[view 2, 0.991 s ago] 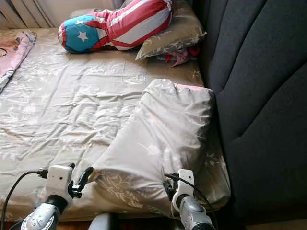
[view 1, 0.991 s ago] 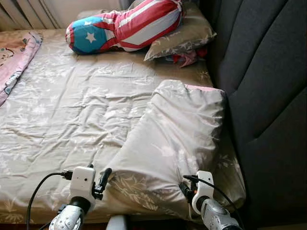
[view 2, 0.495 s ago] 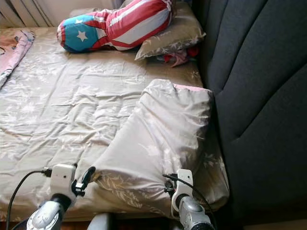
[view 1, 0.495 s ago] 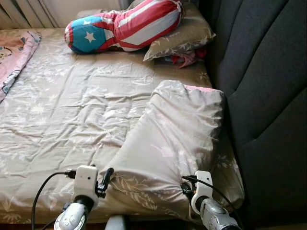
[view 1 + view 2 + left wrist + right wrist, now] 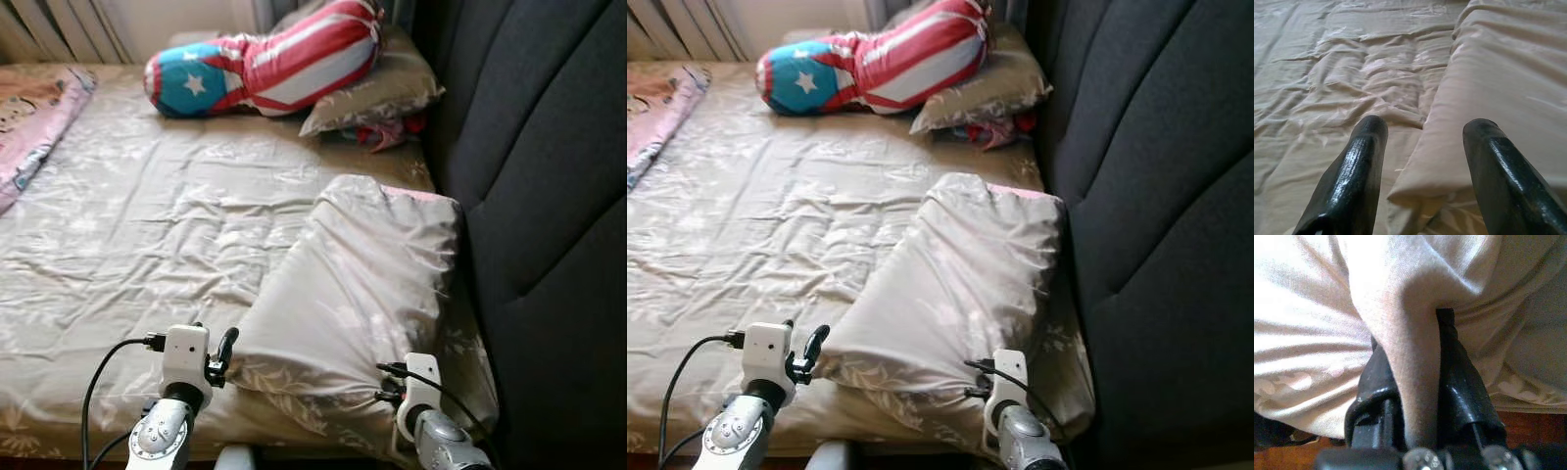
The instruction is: Clean up the room
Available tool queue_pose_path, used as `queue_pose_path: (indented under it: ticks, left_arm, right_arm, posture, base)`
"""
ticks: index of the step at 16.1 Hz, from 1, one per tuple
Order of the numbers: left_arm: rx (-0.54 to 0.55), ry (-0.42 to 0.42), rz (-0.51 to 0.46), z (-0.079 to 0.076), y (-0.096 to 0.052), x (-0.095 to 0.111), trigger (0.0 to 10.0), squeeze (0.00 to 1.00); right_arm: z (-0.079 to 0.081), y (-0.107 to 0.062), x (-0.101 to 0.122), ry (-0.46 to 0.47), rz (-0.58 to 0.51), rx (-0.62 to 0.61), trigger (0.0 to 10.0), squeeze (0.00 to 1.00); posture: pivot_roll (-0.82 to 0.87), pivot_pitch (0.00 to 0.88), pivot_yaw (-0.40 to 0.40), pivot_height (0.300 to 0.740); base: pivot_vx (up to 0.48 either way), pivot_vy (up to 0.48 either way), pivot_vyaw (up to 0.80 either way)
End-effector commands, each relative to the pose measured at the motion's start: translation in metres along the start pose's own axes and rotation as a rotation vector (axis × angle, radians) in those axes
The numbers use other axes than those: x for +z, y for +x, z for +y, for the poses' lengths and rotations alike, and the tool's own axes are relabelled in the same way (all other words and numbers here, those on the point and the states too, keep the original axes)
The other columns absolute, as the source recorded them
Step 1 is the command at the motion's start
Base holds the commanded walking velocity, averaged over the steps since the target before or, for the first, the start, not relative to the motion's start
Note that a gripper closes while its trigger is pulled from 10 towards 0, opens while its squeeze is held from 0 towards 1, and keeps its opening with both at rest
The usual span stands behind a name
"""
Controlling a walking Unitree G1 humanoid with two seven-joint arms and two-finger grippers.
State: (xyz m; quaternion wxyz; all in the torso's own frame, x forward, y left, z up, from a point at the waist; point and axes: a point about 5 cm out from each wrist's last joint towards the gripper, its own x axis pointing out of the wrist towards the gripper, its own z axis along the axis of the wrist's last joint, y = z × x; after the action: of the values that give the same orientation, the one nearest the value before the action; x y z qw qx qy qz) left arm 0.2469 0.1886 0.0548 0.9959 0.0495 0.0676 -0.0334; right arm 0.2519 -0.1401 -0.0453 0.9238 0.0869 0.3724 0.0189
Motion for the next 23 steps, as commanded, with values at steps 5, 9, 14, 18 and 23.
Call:
queue_pose_path:
  ticks: [5,9,14,18,23]
  left_arm:
    - [0.014,-0.003,-0.011,-0.003,0.009,-0.004,10.0,0.00]
    - [0.012,-0.006,-0.020,-0.004,0.013,-0.006,10.0,0.00]
    - [0.001,-0.001,-0.026,-0.005,0.016,-0.006,10.0,0.00]
    - [0.010,0.002,-0.024,-0.002,0.016,-0.008,10.0,0.00]
    - [0.039,-0.034,0.014,-0.001,0.016,-0.016,10.0,0.00]
  right_arm:
    - [-0.093,-0.022,0.018,-0.066,-0.086,-0.382,0.0,0.00]
    - [-0.153,-0.050,0.045,-0.115,-0.200,-0.681,0.0,0.00]
    - [-0.140,-0.044,0.038,-0.148,-0.176,-0.649,10.0,0.00]
    - [-0.120,-0.036,0.046,-0.158,-0.261,-0.589,10.0,0.85]
    - [-0.080,-0.024,0.047,-0.124,-0.350,-0.307,10.0,0.00]
  posture:
    - [0.02,0.011,-0.066,0.661]
    - [0.00,0.000,-0.062,0.661]
    - [0.01,0.000,-0.058,0.661]
    - [0.01,0.004,-0.053,0.661]
    - [0.01,0.009,-0.054,0.661]
  base:
    - [0.000,0.000,0.00]
    - [0.000,0.000,0.00]
    - [0.000,0.000,0.00]
    - [0.000,0.000,0.00]
    - [0.000,0.000,0.00]
